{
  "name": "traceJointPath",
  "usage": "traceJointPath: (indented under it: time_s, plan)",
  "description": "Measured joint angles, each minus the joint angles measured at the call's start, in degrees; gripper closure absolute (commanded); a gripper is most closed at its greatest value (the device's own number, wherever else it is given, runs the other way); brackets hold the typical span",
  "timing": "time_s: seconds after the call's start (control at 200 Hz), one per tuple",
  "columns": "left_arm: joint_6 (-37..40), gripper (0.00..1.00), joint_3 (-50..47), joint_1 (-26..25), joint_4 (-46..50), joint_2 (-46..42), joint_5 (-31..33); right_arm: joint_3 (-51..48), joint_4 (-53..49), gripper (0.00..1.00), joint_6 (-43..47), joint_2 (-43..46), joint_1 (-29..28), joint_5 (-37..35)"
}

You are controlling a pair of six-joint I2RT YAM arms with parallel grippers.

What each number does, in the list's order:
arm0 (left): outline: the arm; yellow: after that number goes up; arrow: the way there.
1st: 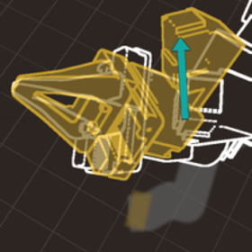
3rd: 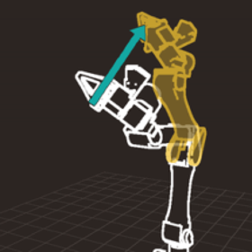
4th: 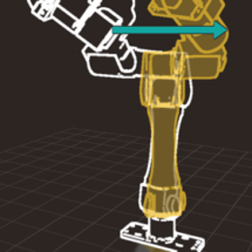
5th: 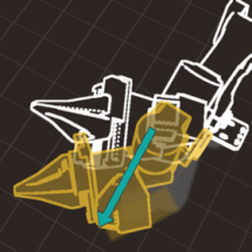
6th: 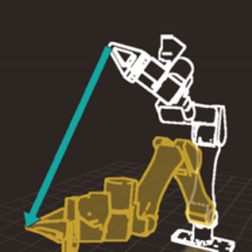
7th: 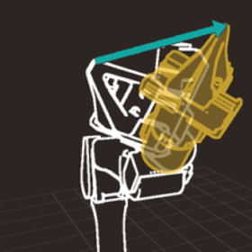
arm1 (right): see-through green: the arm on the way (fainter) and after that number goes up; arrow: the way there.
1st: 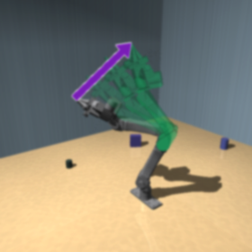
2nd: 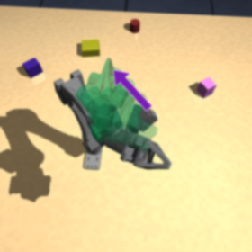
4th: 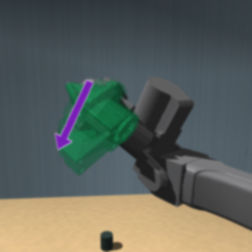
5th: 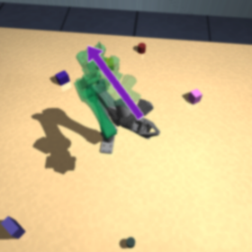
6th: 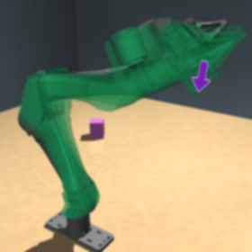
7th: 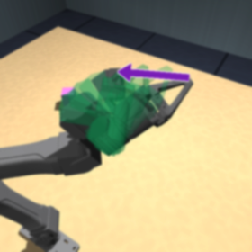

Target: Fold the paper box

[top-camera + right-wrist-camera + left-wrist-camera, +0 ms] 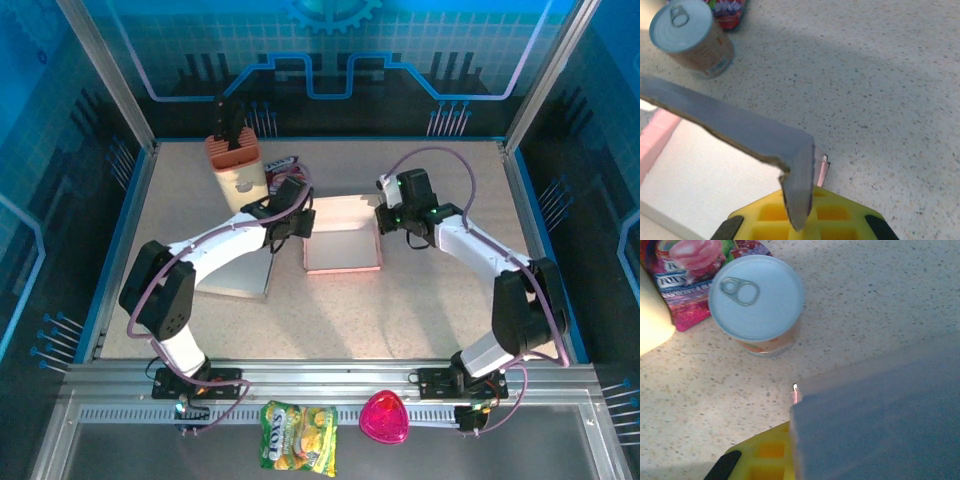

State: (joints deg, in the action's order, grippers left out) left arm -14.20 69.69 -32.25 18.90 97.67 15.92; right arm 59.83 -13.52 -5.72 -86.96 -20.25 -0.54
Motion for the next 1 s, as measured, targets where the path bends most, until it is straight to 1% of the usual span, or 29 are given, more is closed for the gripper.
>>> traceJointPath:
  time_s: [0.18, 0.31, 0.625, 0.87, 1.0]
  plan:
    - [-3.7, 1.0, -0.3, -3.0, -2.2, -0.7, 0.8, -6.9, 5.3, 1.0, -4.6, 6.8, -0.1, -3.0]
    - [-4.5, 1.0, -0.7, -4.2, -5.3, -0.7, 1.3, -10.2, 9.8, 1.0, -5.9, 8.2, 0.1, -4.9]
    - [-3.7, 1.0, -6.6, -5.0, -21.5, 0.6, 1.4, -19.6, 21.7, 1.0, -7.7, 9.0, 2.3, -4.7]
    - [-3.3, 1.0, -13.3, -6.5, -30.4, 0.8, 2.1, -22.9, 26.1, 1.0, -7.8, 10.6, 2.3, -5.7]
    - [-3.2, 1.0, -17.3, -7.3, -37.1, 0.8, 2.4, -25.5, 28.3, 1.0, -7.8, 11.3, 1.9, -7.1]
